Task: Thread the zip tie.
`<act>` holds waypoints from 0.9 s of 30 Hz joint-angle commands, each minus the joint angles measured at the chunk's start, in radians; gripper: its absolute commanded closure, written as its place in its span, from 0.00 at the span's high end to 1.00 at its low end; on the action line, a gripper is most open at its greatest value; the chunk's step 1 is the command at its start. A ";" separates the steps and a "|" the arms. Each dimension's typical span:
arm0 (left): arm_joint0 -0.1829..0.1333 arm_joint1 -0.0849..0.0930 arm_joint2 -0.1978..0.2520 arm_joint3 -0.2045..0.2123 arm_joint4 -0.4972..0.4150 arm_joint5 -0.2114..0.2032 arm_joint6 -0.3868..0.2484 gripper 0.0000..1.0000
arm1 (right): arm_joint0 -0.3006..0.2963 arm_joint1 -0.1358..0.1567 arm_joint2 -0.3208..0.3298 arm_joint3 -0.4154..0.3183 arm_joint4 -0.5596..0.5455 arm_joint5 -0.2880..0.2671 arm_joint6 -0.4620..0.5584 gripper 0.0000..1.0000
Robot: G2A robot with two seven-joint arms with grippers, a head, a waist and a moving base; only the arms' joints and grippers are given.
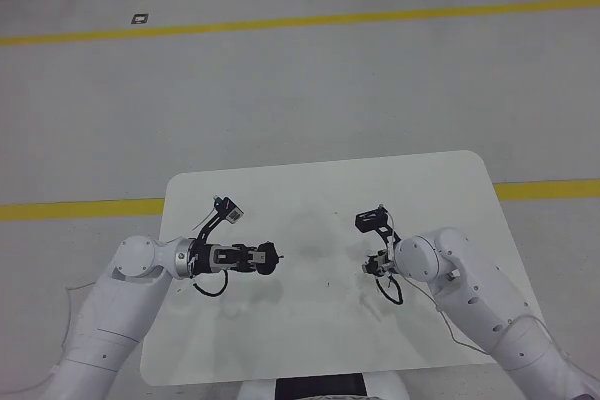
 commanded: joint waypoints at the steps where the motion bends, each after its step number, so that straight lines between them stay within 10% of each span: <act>1: 0.000 0.000 0.000 0.000 0.000 0.000 0.000 0.00 | 0.002 -0.001 -0.003 0.007 -0.004 0.001 -0.003 0.32; 27: 0.000 0.000 0.000 0.000 0.000 0.000 0.000 0.00 | 0.029 -0.018 -0.025 0.132 -0.023 0.011 -0.036 0.26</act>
